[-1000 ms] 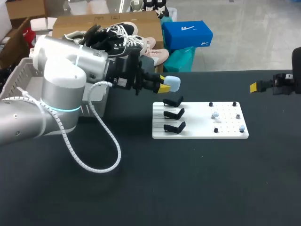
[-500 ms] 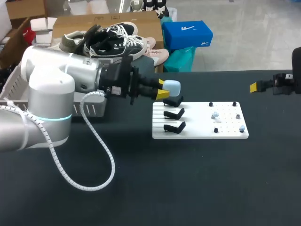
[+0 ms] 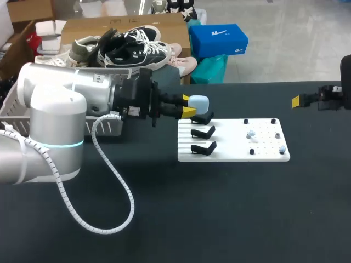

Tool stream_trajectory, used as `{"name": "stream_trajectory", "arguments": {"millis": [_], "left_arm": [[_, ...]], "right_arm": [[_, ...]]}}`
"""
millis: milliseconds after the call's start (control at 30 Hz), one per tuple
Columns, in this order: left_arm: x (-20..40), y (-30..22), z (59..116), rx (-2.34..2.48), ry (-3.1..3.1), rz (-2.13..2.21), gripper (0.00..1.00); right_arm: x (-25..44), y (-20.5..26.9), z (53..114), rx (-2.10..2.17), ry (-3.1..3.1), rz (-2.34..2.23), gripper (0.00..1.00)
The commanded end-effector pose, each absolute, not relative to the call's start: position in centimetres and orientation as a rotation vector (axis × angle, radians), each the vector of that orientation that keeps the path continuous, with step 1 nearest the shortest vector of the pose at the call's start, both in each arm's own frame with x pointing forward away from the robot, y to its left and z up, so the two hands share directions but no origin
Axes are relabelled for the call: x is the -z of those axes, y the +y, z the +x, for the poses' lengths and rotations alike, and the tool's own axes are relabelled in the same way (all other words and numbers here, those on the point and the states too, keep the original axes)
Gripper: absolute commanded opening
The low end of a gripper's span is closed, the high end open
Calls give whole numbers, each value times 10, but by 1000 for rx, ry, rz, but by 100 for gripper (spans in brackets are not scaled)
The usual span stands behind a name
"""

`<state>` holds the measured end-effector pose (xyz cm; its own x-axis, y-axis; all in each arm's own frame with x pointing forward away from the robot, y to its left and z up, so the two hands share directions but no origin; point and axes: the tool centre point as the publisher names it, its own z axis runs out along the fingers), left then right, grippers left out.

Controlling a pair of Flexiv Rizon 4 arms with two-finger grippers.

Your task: Pick up each earbud case from the left stands, insert the matching earbuds, close the lid, and place the case in the box.

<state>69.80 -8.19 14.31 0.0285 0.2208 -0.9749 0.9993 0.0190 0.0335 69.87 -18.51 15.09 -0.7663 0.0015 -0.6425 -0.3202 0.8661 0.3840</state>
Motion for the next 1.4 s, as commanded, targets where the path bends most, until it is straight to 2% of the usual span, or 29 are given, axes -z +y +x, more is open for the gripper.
{"name": "stream_trajectory", "arguments": {"millis": [33,200,833,1400], "left_arm": [[-143,-82,695,1026,1366,1340,0],[-143,-82,695,1026,1366,1340,0],[-108,-134,683,1105,1266,1392,0],[-91,-146,666,1101,1252,1378,0]], "right_arm": [[-150,-186,700,-641,2372,-233,100],[-150,-186,700,-641,2372,-233,100],[-150,-186,700,-641,2372,-233,100],[-162,-125,632,-635,2337,-479,100]]}}
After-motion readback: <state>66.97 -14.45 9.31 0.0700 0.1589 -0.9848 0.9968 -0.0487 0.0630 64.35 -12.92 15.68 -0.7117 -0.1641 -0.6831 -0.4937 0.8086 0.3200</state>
